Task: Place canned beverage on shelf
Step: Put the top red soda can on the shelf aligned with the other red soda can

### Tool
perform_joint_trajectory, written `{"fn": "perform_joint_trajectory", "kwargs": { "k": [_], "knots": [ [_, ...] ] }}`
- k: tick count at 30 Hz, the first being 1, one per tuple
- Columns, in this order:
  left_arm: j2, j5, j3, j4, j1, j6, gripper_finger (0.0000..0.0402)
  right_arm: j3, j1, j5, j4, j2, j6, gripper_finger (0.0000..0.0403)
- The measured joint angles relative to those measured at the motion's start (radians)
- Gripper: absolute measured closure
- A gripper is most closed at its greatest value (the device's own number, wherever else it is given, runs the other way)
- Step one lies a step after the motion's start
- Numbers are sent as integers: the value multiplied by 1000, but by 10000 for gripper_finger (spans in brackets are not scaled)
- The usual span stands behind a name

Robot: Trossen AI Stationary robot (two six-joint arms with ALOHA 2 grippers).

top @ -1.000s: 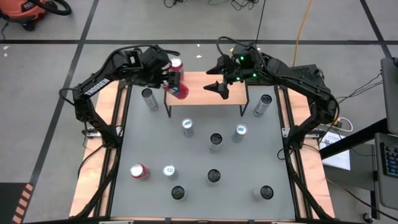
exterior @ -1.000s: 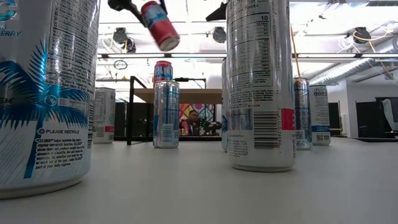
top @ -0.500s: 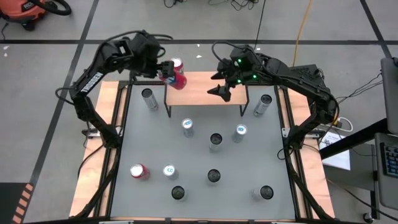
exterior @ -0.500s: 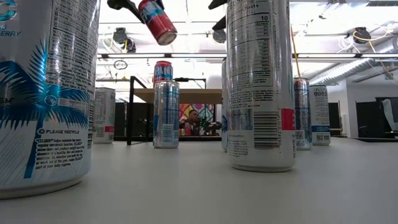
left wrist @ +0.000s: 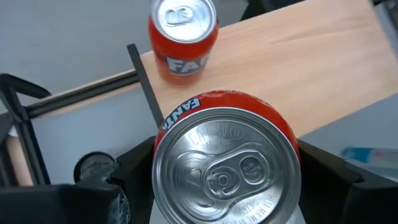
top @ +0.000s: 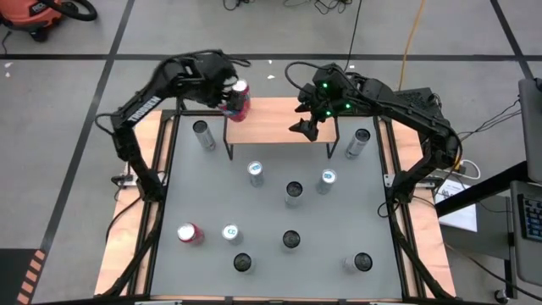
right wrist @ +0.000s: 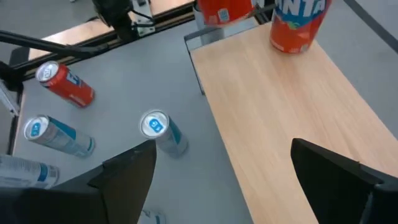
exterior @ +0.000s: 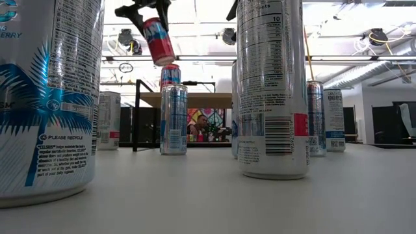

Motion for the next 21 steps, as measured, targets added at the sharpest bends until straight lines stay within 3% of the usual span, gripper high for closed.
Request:
{"fn": "perform_joint_trajectory", "kwargs": {
  "k": [8, 21],
  "knots": [
    [98, -116, 0, -3, -46, 27, 119, 0, 0, 0, -26, 0, -25, 60],
    [189, -141, 0, -11, -66, 24, 103, 0, 0, -4, -31, 0, -51, 60]
  ]
}}
